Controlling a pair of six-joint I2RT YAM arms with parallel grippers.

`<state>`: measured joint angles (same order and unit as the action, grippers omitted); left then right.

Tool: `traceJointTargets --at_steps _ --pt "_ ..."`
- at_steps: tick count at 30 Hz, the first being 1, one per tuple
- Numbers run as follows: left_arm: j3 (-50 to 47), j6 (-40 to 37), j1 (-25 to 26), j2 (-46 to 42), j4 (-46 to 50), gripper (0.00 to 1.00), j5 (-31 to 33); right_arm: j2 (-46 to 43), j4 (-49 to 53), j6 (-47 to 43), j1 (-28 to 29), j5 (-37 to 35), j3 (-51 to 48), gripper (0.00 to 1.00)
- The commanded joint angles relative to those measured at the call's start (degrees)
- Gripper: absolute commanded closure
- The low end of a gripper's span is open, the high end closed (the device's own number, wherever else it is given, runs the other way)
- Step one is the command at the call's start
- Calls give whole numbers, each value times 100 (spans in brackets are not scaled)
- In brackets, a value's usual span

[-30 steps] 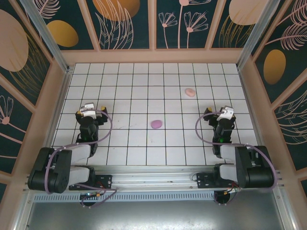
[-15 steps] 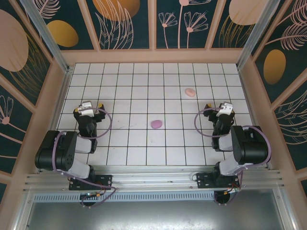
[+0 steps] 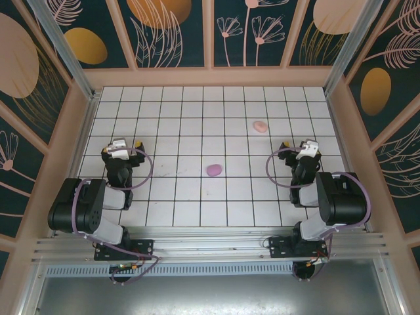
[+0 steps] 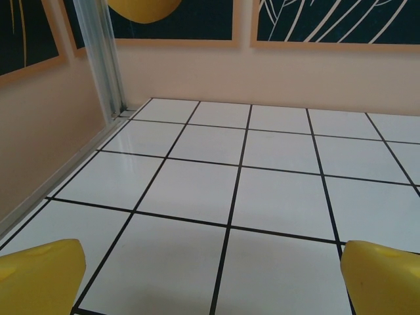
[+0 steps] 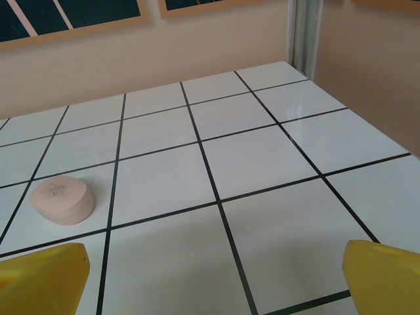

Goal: Insert wireless bluetooth earbuds into charging case

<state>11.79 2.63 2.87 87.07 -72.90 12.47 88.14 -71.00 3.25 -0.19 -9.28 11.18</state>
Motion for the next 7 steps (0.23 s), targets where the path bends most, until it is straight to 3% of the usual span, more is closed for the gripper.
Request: traceJointTargets --at_steps 1,7 --pt "96 71 -33 4 -158 1 -52 17 -237 -88 4 103 124 1" --pt "160 87 -56 21 -62 1 -113 10 -225 -96 -10 206 131 1"
